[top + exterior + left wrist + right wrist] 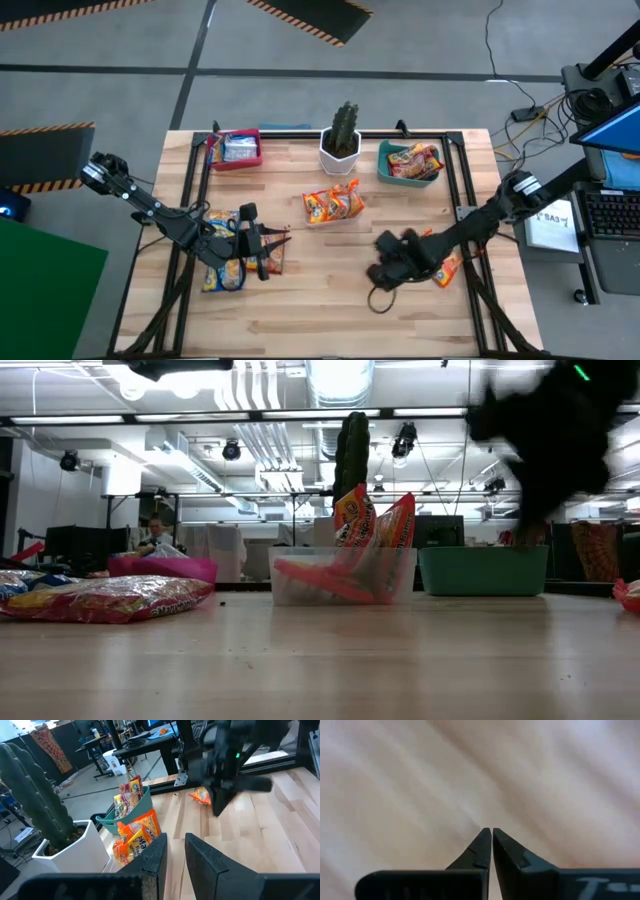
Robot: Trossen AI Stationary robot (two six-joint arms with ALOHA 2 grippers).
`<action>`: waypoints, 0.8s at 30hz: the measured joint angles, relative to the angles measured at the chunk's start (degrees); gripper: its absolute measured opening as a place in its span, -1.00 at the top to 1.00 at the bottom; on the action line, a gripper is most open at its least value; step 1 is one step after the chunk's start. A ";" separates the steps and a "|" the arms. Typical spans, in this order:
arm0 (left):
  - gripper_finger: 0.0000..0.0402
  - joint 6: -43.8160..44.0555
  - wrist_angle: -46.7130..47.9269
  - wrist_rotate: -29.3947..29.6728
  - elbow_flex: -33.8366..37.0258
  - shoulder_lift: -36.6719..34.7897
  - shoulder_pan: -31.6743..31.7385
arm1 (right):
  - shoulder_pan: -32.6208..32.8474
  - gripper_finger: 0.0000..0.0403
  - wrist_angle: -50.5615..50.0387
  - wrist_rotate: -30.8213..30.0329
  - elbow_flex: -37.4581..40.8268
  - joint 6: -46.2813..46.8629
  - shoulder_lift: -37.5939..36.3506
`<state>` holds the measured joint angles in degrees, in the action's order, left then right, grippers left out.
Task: Sort Maruchan noodles
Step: Put the orange noodle pack into the transparent bin
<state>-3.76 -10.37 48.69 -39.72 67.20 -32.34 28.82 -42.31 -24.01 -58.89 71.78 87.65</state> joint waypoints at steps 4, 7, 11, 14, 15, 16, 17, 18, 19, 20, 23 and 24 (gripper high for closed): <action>0.74 0.74 -0.14 -0.01 0.00 0.00 0.00 | 0.41 0.96 1.49 -9.21 -7.27 -10.22 -1.66; 0.74 1.98 0.02 -0.09 0.00 0.00 -0.12 | 0.39 0.96 -5.11 -8.88 -10.81 -10.96 -2.05; 0.74 2.57 0.24 -0.17 0.00 0.24 -0.13 | -0.31 0.96 -14.75 -5.33 -10.55 -4.46 -1.65; 0.74 2.59 0.26 -0.17 0.00 0.24 -0.13 | -0.99 0.96 -22.14 0.13 -7.30 2.31 -0.64; 0.74 2.59 0.26 -0.20 0.00 0.24 -0.13 | -1.18 0.96 -24.23 2.29 -5.73 4.72 -0.31; 0.74 2.59 0.27 -0.20 0.00 0.24 -0.13 | -1.36 0.96 -26.00 4.32 -3.92 7.18 -0.13; 0.74 2.59 0.27 -0.20 0.00 0.24 -0.13 | -1.49 0.96 -27.18 6.84 -1.96 9.95 0.08; 0.74 2.59 0.29 -0.20 0.00 0.24 -0.13 | -1.57 0.96 -28.04 9.40 0.12 12.29 0.30; 0.74 2.59 0.43 -0.20 0.00 0.24 -0.13 | -1.62 0.96 -28.43 12.00 2.40 14.35 0.53; 0.74 2.59 0.60 -0.21 0.00 0.24 -0.13 | -1.62 0.96 -28.12 14.55 4.56 16.04 0.69; 0.74 2.59 0.63 -0.22 0.00 0.24 -0.13 | -1.61 0.96 -25.32 19.86 9.52 19.68 1.33; 0.74 2.59 0.63 -0.22 0.00 0.24 -0.13 | -1.62 0.96 -24.14 20.93 10.68 19.98 1.54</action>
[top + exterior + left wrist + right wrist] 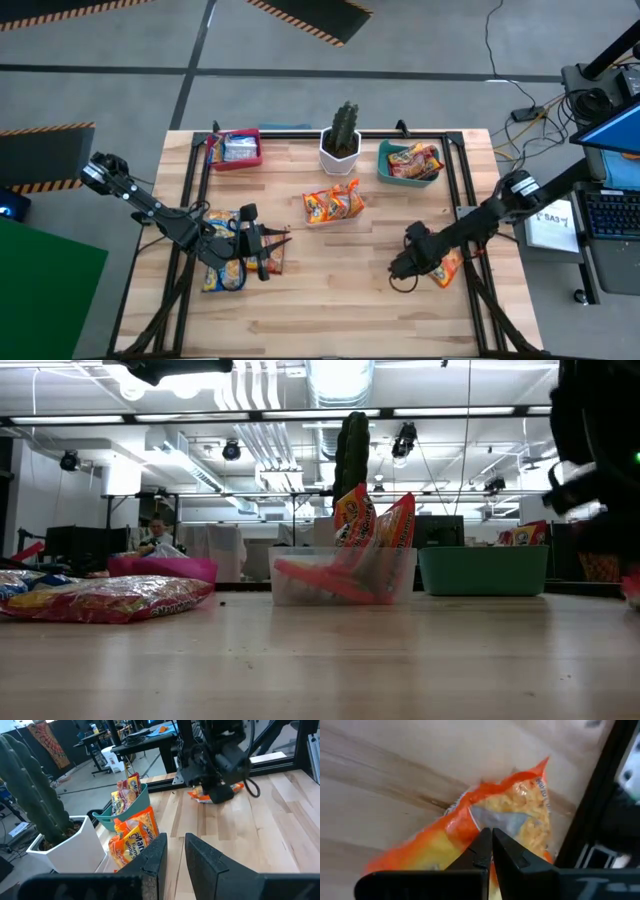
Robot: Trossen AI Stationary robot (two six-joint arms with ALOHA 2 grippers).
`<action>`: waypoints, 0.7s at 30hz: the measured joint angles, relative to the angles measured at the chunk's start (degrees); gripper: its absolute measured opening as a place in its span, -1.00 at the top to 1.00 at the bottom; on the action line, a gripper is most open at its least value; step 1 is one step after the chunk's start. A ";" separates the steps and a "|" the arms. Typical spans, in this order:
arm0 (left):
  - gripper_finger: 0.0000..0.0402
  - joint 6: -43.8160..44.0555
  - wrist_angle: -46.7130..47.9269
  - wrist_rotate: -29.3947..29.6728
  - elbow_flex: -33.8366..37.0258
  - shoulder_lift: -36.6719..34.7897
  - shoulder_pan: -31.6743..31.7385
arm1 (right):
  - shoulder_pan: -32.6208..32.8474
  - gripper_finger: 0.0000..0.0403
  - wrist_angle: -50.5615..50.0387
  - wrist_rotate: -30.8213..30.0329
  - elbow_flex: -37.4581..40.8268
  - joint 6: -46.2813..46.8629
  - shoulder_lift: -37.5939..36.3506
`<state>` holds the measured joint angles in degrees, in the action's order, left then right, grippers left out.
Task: Sort Maruchan noodles
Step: Put the orange noodle pack into the transparent bin
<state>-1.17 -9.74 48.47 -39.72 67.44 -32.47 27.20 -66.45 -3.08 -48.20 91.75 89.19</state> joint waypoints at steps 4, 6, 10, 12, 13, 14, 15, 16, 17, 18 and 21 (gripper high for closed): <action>0.74 0.00 -0.09 0.00 0.00 0.00 0.00 | -0.15 0.96 8.65 -1.36 1.43 -0.51 0.50; 0.74 0.00 -0.20 0.00 0.00 0.00 0.02 | -0.21 0.96 15.09 -6.27 0.34 -2.75 0.29; 0.74 0.00 -0.52 0.01 0.00 0.00 0.07 | -0.24 0.96 28.44 -19.99 -4.54 -13.18 -0.04; 0.74 0.00 -0.70 0.00 0.00 0.00 0.07 | -0.31 0.96 34.22 -24.49 -7.80 -20.95 -0.32; 0.74 0.02 -0.90 0.00 0.00 0.00 0.07 | -0.41 0.96 35.83 -25.56 -9.46 -24.24 -0.39; 0.74 0.29 -0.94 0.00 0.00 0.00 0.07 | -0.42 0.96 35.87 -26.15 -11.06 -27.20 -0.54; 0.74 0.65 -0.92 -0.02 0.00 0.00 0.07 | -0.41 0.96 35.41 -26.51 -12.63 -29.55 -0.60; 0.74 1.14 -0.87 -0.04 0.00 0.00 0.07 | -0.38 0.96 35.67 -26.49 -14.11 -31.85 -0.60; 0.74 1.65 -0.87 -0.20 0.00 0.00 0.07 | -0.37 0.96 35.84 -26.50 -15.41 -33.43 -0.57; 0.74 1.98 -0.83 -1.32 0.00 0.00 0.08 | -0.37 0.96 35.67 -26.51 -16.51 -34.83 -0.59; 0.74 2.32 -0.72 -8.21 0.00 0.32 0.11 | -0.37 0.96 35.63 -25.43 -18.64 -36.81 -0.60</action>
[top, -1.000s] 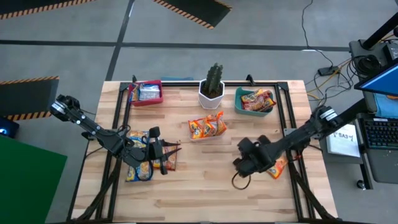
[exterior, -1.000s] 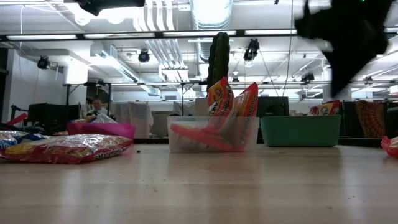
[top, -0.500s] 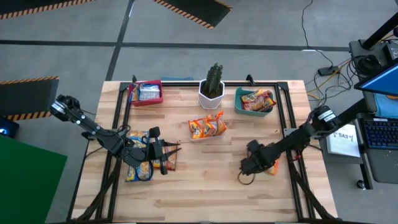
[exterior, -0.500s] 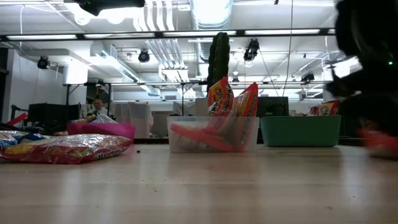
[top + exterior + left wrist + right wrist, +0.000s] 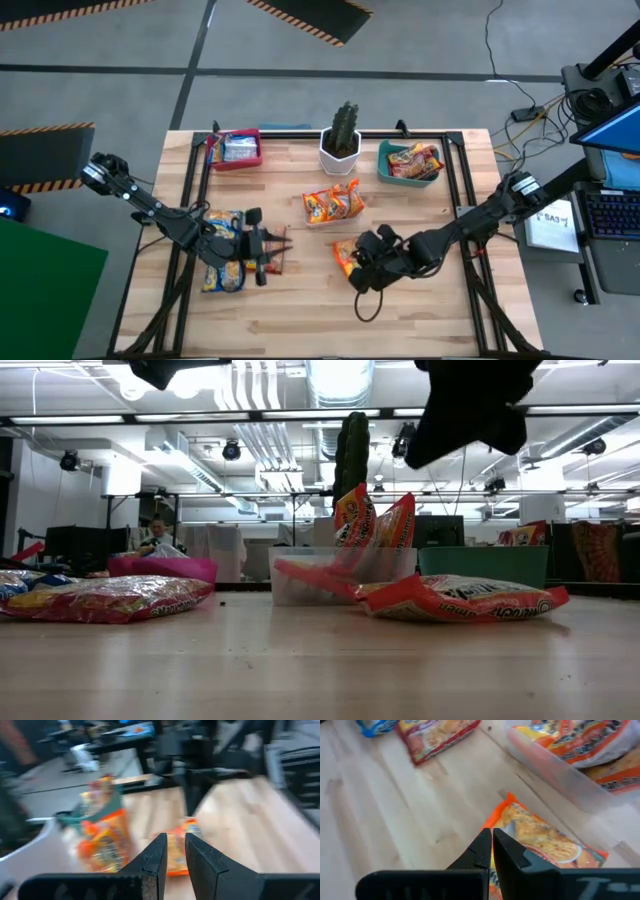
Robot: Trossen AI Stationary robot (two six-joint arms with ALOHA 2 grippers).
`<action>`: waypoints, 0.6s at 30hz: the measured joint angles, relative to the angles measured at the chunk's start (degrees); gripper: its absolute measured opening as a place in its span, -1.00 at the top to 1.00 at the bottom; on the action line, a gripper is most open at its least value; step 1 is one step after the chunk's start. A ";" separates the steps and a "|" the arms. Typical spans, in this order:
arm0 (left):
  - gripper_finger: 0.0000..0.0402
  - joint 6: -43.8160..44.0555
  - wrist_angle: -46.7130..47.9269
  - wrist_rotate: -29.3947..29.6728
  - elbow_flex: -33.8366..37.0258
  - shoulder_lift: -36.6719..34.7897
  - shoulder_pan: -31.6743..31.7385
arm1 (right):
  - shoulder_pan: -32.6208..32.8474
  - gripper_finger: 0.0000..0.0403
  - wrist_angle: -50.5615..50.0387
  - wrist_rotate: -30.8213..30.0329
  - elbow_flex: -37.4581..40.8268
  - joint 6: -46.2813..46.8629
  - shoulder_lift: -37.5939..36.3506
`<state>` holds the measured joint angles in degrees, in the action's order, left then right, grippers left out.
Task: Sort Maruchan noodles
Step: Put the orange noodle pack into the transparent bin
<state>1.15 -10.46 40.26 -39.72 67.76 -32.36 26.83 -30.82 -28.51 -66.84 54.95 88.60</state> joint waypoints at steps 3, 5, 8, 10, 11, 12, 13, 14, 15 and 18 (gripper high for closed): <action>0.74 0.09 -0.97 -2.50 0.01 1.70 -0.09 | 0.00 0.96 -0.10 1.11 -0.58 -0.79 0.00; 0.74 0.27 -1.52 -2.38 -0.26 3.50 0.12 | 0.00 0.96 -0.07 2.01 -0.28 -0.76 -0.04; 0.74 0.19 -1.57 -2.41 -2.00 7.58 0.96 | 0.02 0.96 -0.16 2.52 0.84 0.14 -0.04; 0.74 -0.64 -1.58 -3.70 -3.80 10.95 1.75 | 0.02 0.96 -0.12 2.92 1.89 0.54 -0.07; 0.74 -1.26 -1.73 -5.23 -4.79 12.70 2.22 | 0.02 0.96 -0.09 3.01 2.47 0.56 -0.07; 0.74 -1.88 -1.71 -6.44 -5.68 14.39 2.68 | 0.02 0.96 -0.13 3.05 3.13 0.83 -0.09; 0.74 -2.47 -1.63 -7.81 -6.68 16.31 3.19 | 0.00 0.96 -0.05 3.09 3.82 1.11 -0.23; 0.74 -2.90 -1.57 -8.64 -7.70 18.15 3.71 | 0.00 0.96 0.05 3.25 4.68 1.49 -0.50; 0.74 -3.15 -1.61 -9.48 -8.66 19.94 4.18 | 0.01 0.96 0.10 3.29 5.55 1.99 -0.85; 0.74 -3.31 -1.63 -10.03 -11.38 25.25 5.53 | 0.02 0.96 0.35 3.47 8.21 3.59 -2.10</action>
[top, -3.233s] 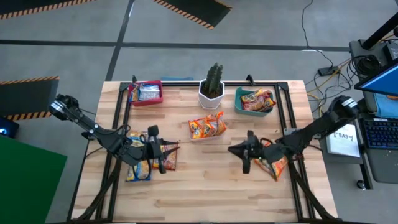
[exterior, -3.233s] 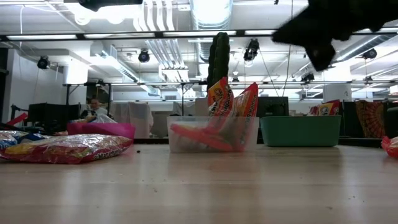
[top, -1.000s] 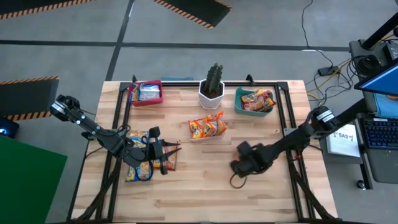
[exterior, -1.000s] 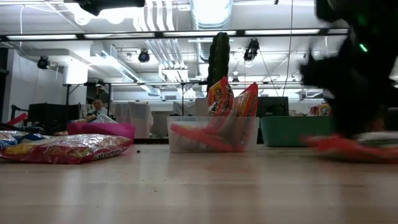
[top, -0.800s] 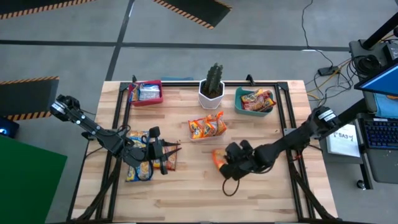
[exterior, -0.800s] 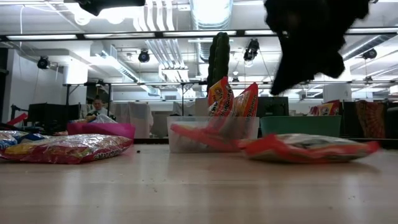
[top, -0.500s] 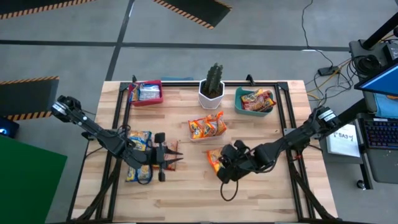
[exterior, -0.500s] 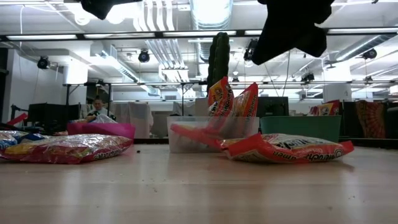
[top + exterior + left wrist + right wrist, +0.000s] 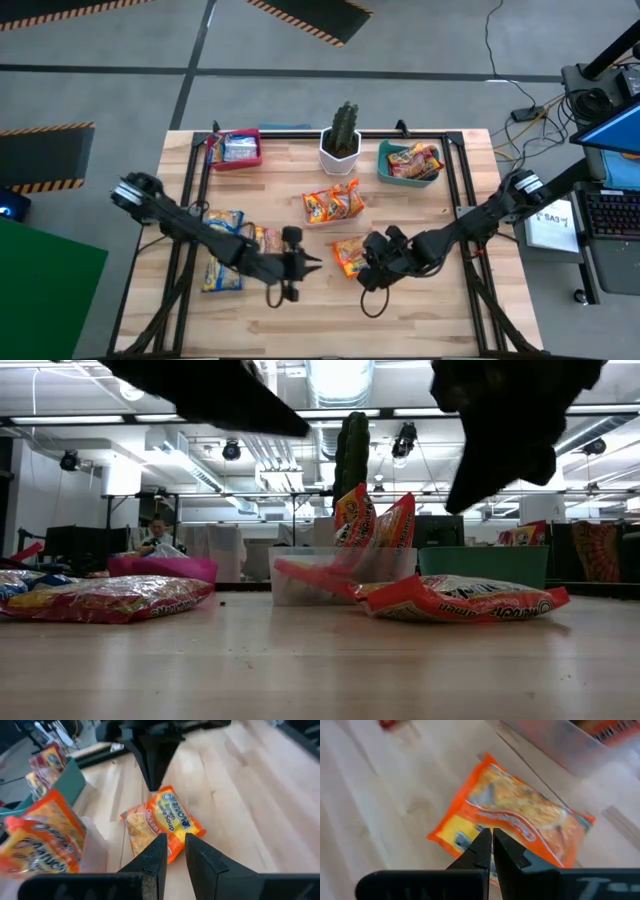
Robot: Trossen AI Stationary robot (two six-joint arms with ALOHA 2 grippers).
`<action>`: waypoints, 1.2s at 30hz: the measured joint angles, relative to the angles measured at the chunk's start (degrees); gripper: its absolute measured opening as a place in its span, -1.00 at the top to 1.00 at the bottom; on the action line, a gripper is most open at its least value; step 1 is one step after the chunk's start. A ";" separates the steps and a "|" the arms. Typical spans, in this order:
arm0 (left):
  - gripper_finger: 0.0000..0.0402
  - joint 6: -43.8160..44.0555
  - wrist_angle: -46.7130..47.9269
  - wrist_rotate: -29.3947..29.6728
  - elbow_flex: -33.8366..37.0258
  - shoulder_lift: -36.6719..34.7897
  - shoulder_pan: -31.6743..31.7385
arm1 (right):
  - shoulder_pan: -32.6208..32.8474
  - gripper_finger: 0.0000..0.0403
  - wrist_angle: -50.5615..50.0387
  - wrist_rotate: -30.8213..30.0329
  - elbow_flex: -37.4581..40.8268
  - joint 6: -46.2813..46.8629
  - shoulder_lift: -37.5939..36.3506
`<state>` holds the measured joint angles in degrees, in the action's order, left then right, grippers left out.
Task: Sort Maruchan noodles
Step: Put the orange noodle pack into the transparent bin
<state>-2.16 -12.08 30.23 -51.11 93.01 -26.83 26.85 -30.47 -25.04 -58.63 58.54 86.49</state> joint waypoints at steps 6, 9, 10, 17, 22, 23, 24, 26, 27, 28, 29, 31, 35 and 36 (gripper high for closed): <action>0.74 -0.10 -0.34 -2.77 -4.41 9.59 1.95 | 0.00 0.96 2.43 0.00 6.12 3.61 -3.43; 0.74 -0.13 -1.33 -2.85 -6.50 13.87 2.51 | -0.13 0.96 6.37 -0.01 10.10 4.51 -5.52; 0.74 -0.13 -1.50 -2.83 -7.06 15.06 2.69 | -0.15 0.96 7.98 0.00 11.47 4.68 -6.10; 0.74 -0.47 -9.02 -1.95 -11.54 23.78 4.77 | -1.03 0.94 10.94 -0.37 19.26 13.38 -9.96; 0.74 -0.54 -8.32 -1.68 -13.10 26.76 5.44 | -1.83 0.73 11.59 1.85 22.10 17.88 -12.39; 0.74 -0.45 -8.48 -1.69 -13.08 27.08 5.60 | -2.06 0.66 11.63 2.44 22.61 18.35 -13.02; 0.74 -0.28 -8.65 -1.67 -12.98 27.31 5.69 | -2.39 0.58 11.44 3.09 23.16 18.43 -13.80; 0.74 -0.14 -7.75 -1.59 -12.48 27.39 5.75 | -3.07 0.40 12.05 3.88 23.74 18.38 -14.70; 0.74 -0.08 -7.87 -1.56 -12.38 27.60 5.87 | -3.33 0.31 12.37 4.14 24.28 18.13 -15.41; 0.74 0.10 -8.18 -1.45 -12.24 27.72 5.88 | -3.45 0.23 12.41 4.10 25.01 17.98 -16.01; 0.74 0.19 -8.22 -1.24 -11.94 27.74 5.90 | -3.75 0.14 13.29 4.09 25.75 17.94 -16.41; 0.74 0.77 -7.98 -1.21 -11.58 27.74 6.03 | -4.41 -0.02 16.93 4.32 27.84 17.99 -17.21; 0.74 1.86 -8.13 -1.19 -10.56 27.82 6.27 | -6.00 -0.27 27.98 4.86 33.35 18.02 -17.55; 0.74 2.14 -8.21 -1.18 -10.36 27.82 6.30 | -6.44 -0.31 30.77 5.33 34.70 18.02 -17.41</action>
<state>-0.02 -20.29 29.05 -61.47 120.84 -20.53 20.41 0.30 -19.71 -23.94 76.55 69.09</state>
